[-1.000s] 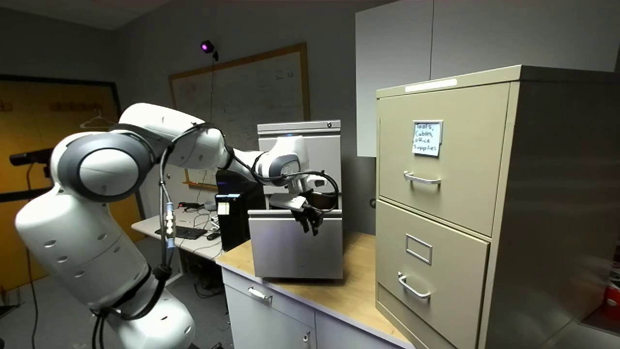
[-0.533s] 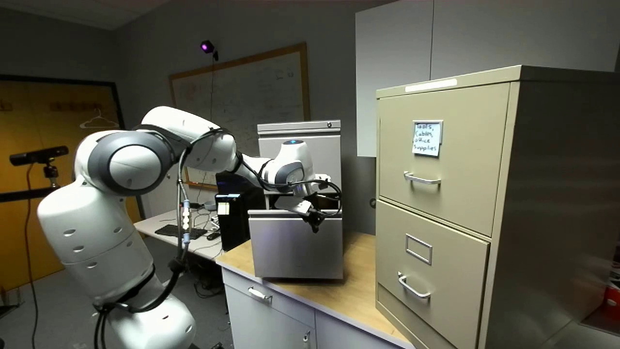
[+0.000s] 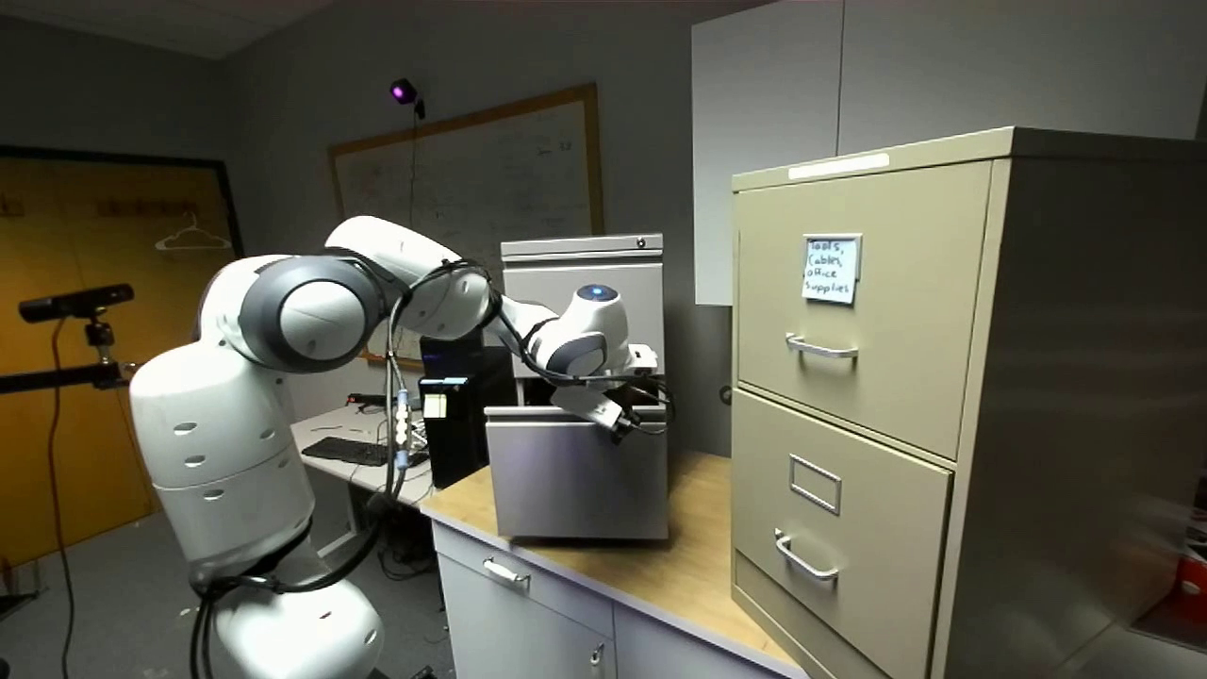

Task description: Close the bottom drawer of the left cabinet

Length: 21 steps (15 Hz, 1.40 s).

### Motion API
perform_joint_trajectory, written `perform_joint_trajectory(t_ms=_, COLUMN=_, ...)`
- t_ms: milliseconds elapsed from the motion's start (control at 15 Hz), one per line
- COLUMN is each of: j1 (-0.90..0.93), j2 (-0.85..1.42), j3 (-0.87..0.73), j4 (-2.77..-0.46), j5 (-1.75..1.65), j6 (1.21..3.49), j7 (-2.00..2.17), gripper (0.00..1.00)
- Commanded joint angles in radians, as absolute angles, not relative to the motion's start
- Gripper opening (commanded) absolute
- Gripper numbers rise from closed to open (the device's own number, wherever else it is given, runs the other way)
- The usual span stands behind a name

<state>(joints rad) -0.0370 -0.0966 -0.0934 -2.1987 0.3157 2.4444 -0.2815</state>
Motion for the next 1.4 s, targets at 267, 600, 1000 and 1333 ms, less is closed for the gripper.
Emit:
perform_joint_trajectory(t_ms=267, j1=-0.018, j2=-0.049, j3=-0.096, j4=-2.027, j5=0.557, j6=2.411, j7=-0.504, gripper=0.02)
perform_joint_trajectory(t_ms=600, j1=-0.027, j2=0.010, j3=-0.089, j4=-1.931, j5=0.689, j6=2.355, j7=-0.592, gripper=0.02)
perform_joint_trajectory(t_ms=1000, j1=-0.060, j2=0.140, j3=-0.062, j4=-1.779, j5=0.797, j6=2.284, j7=-0.630, gripper=0.02)
perform_joint_trajectory(t_ms=1333, j1=-0.080, j2=0.237, j3=-0.025, j4=-1.649, j5=0.811, j6=2.245, j7=-0.614, gripper=0.02)
